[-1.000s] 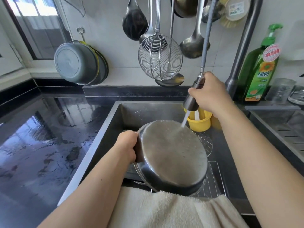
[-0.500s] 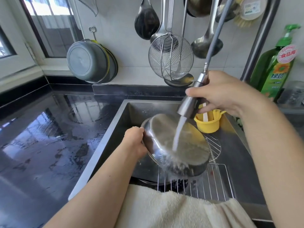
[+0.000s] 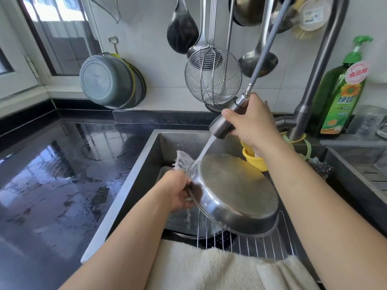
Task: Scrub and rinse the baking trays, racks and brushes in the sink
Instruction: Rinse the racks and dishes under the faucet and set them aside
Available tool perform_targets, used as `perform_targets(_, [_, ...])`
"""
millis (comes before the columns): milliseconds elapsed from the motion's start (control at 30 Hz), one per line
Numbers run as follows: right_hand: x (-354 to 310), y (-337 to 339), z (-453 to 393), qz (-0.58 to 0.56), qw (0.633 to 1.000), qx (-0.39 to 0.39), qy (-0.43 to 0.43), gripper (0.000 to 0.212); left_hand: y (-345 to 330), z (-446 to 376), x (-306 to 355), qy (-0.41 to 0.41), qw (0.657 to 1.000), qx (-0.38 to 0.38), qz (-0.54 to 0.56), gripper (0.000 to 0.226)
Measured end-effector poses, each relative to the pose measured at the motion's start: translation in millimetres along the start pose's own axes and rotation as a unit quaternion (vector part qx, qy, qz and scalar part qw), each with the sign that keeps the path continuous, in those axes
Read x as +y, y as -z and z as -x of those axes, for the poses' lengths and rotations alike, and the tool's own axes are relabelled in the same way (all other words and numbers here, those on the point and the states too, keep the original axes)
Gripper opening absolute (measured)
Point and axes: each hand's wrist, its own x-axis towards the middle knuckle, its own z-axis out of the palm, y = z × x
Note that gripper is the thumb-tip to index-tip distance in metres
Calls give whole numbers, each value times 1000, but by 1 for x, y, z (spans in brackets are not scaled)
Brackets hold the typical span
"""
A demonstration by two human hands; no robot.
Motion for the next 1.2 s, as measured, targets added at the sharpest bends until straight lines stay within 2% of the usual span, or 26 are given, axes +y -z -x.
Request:
perform_targets(167, [8, 14, -2, 114, 993, 17, -4, 30, -5, 4, -3, -36, 997, 32, -67, 29])
perform_targets(300, [9, 41, -3, 207, 978, 16, -31, 34, -6, 6, 1, -46, 998, 51, -9, 30])
perform_targets(400, [2, 62, -3, 265, 962, -26, -62, 36, -5, 4, 2, -39, 998, 46, 29, 33])
perform_targets(533, [-15, 76, 4, 210, 966, -115, -98, 25, -5, 2, 3, -26, 997, 35, 65, 28])
perform_targets(633, [-23, 66, 11, 127, 977, -152, -80, 20, -3, 3, 4, -16, 997, 18, 79, 25])
perform_targets(767, [-22, 30, 14, 2, 991, -121, -50, 27, -4, 7, 3, -14, 999, -1, 49, 20])
perform_targets(867, [-14, 8, 8, -28, 997, -72, -27, 31, -5, 8, 2, -5, 999, -16, 36, 21])
perform_targets(967, [-5, 3, 3, 2, 999, -37, -11, 30, -6, 11, 1, 2, 1000, -17, 3, 19])
perform_targets(1067, [2, 13, 0, 93, 996, -9, -3, 27, -3, 10, -1, -8, 1000, 4, -15, 19])
perform_targets(1133, [9, 26, -1, 144, 990, 0, -4, 27, -3, 8, -1, -19, 1000, 11, 21, 23])
perform_targets(1200, [11, 40, -2, 210, 978, 4, -13, 28, -1, 6, 1, -47, 995, 2, 85, 41])
